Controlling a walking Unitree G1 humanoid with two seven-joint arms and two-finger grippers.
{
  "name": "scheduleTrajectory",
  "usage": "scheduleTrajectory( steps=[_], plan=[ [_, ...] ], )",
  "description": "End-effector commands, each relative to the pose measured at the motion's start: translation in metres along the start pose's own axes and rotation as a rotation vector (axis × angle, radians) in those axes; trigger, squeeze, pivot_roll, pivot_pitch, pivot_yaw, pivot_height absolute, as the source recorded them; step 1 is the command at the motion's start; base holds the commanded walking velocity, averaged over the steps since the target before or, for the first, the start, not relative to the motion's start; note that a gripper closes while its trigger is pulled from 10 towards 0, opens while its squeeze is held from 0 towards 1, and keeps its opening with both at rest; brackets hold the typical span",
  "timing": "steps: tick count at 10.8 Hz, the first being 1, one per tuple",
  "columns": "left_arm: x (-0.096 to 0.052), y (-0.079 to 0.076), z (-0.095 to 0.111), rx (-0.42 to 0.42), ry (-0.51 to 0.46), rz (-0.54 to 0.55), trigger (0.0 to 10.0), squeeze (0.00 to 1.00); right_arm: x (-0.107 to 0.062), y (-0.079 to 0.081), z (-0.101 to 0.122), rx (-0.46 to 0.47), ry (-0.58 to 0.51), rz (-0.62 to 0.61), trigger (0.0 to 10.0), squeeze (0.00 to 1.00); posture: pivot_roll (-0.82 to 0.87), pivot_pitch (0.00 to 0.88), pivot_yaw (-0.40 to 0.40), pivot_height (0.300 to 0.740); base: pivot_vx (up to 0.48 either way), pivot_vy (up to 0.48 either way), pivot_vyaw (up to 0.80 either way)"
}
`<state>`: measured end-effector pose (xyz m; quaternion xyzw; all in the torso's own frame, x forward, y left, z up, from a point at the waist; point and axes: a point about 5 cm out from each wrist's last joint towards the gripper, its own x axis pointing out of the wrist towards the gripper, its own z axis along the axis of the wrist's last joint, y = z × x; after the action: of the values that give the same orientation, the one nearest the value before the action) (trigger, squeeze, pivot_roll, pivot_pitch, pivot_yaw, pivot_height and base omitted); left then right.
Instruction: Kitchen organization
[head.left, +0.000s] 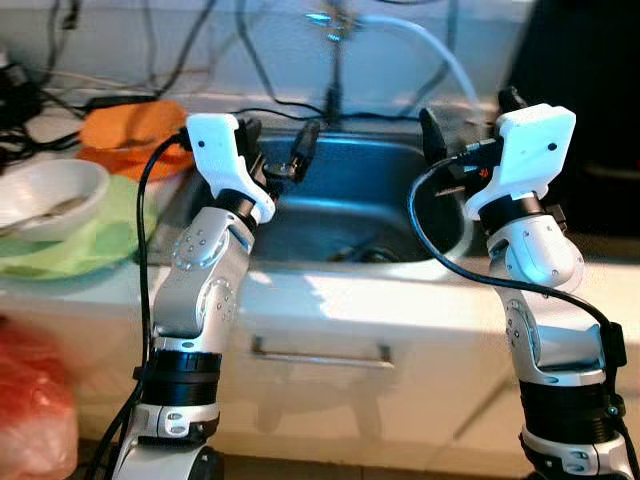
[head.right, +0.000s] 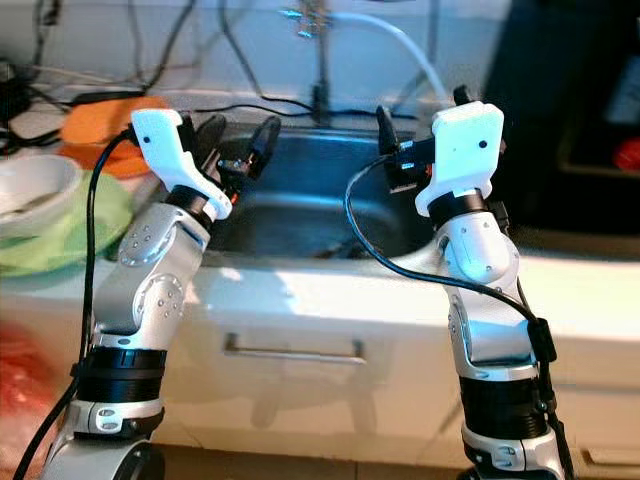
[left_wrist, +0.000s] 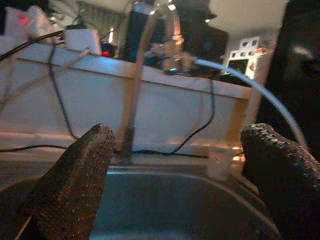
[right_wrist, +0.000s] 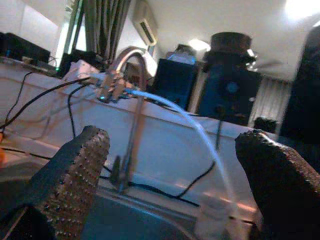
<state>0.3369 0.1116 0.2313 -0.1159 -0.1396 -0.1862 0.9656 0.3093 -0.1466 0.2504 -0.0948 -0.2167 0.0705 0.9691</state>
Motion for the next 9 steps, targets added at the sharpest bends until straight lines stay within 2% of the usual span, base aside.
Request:
scheduleTrajectory(
  steps=[1, 4, 7, 9],
  plan=[
    [0.0009, 0.0009, -0.0006, 0.002, 0.009, 0.011, 10.0, 0.0, 0.0005, -0.0002, 0.0001, 0.008, 0.0, 0.001, 10.0, 0.0, 0.02, 0.002, 0.011, 0.74, 0.0, 0.0, 0.0],
    [0.0017, 0.001, -0.0021, -0.01, 0.02, 0.022, 10.0, 0.0, 0.0007, 0.0002, -0.0007, 0.008, 0.004, 0.006, 10.0, 0.0, 0.02, 0.001, 0.009, 0.74, 0.0, 0.0, 0.0],
    [0.0026, 0.0023, -0.0014, -0.009, 0.021, 0.027, 10.0, 0.0, 0.0014, 0.0011, 0.0014, 0.01, -0.005, 0.006, 10.0, 0.0, 0.02, 0.0, 0.011, 0.74, 0.0, 0.316, 0.0],
    [0.003, 0.003, -0.0016, -0.006, 0.023, 0.028, 10.0, 0.0, 0.0012, 0.0016, 0.0019, 0.011, -0.007, 0.006, 10.0, 0.0, 0.02, 0.0, 0.014, 0.74, 0.0, 0.48, 0.0]
  ],
)
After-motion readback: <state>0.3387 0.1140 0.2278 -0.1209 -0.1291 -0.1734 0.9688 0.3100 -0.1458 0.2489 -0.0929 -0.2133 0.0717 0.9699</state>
